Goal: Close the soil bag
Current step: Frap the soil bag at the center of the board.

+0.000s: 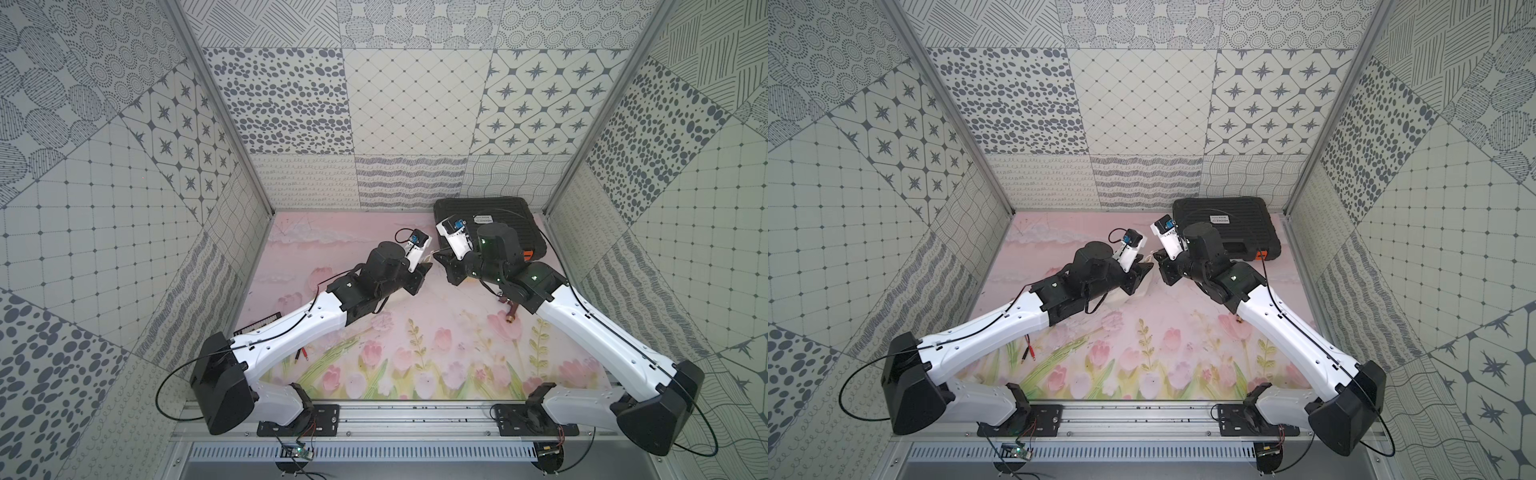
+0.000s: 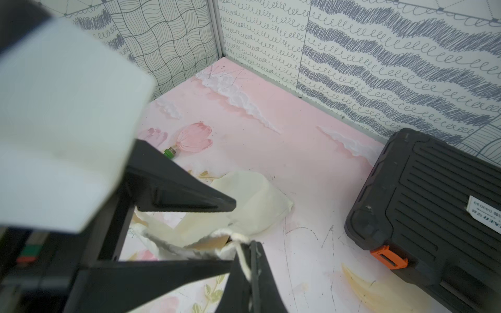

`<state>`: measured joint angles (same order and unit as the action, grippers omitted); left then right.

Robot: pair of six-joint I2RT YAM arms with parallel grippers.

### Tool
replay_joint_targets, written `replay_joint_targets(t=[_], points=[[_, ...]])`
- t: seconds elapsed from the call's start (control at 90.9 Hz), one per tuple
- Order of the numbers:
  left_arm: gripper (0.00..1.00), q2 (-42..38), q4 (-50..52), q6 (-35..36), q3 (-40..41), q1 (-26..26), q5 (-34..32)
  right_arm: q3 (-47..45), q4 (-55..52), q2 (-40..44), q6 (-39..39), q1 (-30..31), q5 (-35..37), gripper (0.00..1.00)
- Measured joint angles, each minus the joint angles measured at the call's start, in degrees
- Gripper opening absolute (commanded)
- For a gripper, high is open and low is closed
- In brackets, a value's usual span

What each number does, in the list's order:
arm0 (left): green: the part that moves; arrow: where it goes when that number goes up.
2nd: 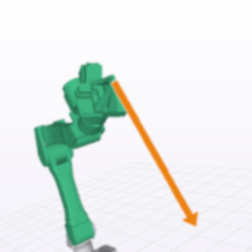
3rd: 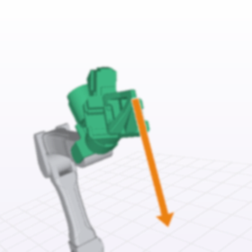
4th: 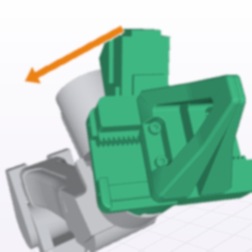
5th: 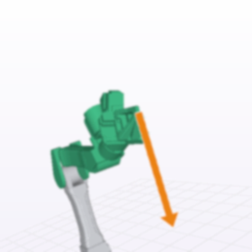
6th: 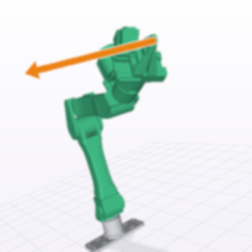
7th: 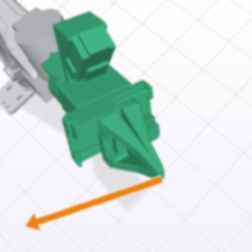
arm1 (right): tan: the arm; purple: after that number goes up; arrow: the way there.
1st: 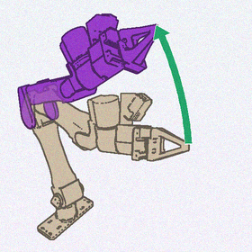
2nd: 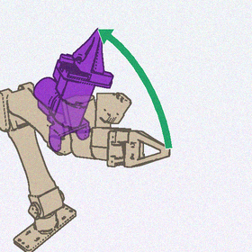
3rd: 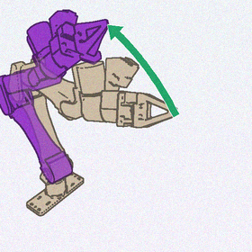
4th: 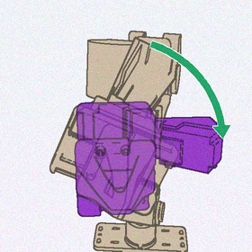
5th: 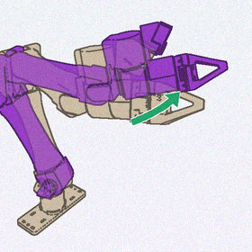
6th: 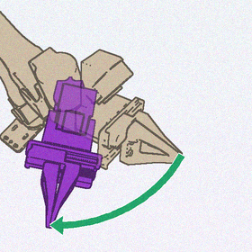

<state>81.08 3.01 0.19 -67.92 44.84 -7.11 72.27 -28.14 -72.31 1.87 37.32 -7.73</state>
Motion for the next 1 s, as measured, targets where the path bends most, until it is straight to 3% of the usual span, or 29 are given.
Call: replay_joint_targets(t=[0.088,0.253,0.484,1.001], points=[[0.31,2.25,-0.09,0.04,-2.32,-0.48,2.38,0.04,-0.11,0.00,0.15,-0.07,0.48,0.00],[0.00,5.55,-0.57,-0.59,-4.04,-1.29,5.51,0.07,-0.35,0.02,0.17,-0.26,1.90,0.00],[0.00,4.70,-8.22,-4.00,1.88,-2.32,7.87,-0.48,-2.93,0.57,-0.11,-1.62,5.57,0.00],[0.04,2.14,-18.84,-6.93,13.88,-2.45,8.81,-0.98,-6.08,1.88,-6.23,-5.09,0.81,0.00]])
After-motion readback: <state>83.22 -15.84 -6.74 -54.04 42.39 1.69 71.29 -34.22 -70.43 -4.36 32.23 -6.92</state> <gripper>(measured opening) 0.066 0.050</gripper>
